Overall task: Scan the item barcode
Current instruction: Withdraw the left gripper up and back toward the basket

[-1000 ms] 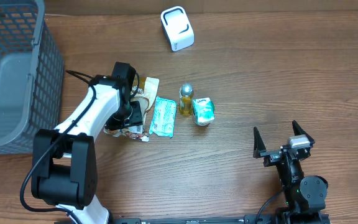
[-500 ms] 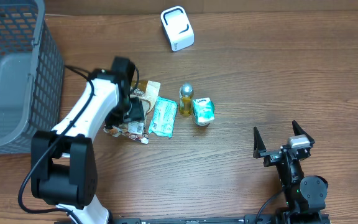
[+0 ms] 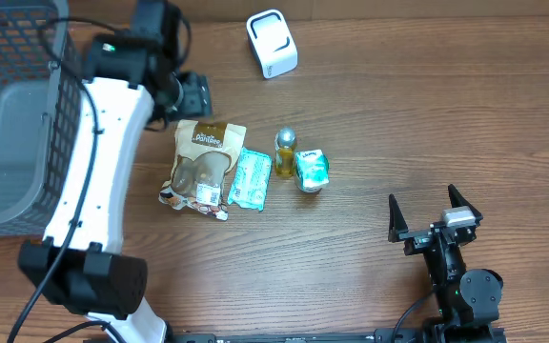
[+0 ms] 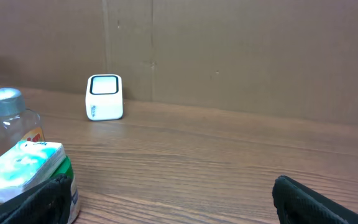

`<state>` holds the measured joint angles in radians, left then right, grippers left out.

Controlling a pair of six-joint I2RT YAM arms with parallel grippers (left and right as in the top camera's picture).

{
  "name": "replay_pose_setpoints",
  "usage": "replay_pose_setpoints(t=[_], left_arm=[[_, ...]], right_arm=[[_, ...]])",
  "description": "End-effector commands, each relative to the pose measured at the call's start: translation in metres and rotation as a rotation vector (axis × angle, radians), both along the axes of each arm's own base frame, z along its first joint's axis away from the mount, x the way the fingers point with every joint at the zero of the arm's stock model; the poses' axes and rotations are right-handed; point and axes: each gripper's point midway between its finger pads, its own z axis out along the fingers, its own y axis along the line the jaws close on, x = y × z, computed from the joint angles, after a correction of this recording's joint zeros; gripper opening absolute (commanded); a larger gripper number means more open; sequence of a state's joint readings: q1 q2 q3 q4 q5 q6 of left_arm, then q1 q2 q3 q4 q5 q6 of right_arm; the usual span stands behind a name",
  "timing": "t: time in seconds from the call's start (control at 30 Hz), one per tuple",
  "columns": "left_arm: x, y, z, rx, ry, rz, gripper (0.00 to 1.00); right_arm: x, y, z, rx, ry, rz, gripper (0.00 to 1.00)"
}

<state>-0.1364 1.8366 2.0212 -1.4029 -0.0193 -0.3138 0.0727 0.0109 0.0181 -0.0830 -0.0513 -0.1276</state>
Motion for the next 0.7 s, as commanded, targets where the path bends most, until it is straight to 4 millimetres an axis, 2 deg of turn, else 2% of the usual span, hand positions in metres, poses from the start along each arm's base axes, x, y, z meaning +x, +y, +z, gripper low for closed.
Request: replay_pose_setpoints(t=[0.0,0.03,0.1,0.23,0.67], left_arm=[[0.003,0.015,0.021,-0.011,-0.044,0.026,0.86],[0.004,0.019,0.022,-0.011,-0.046,0.035,0.88],[0.003,0.026,0.021,-0.005,-0.041,0.051,1.00],[0.002,0.033,0.019,-0.005,-0.028,0.069,0.99],[0.002,0.032,0.019,-0.006,-0.029,0.067,1.00]], right_arm=[[0.000,-0.002,-0.003,-0.001,0.000,-0.008,1.00],[0.000,-0.002,-0.003,-0.001,0.000,-0.008,1.00],[0.000,-0.002,-0.003,-0.001,0.000,-0.008,1.00],[0.000,-0.002,-0.003,-0.001,0.000,-0.008,1.00],[0.000,-0.002,-0.003,-0.001,0.000,-0.008,1.00]])
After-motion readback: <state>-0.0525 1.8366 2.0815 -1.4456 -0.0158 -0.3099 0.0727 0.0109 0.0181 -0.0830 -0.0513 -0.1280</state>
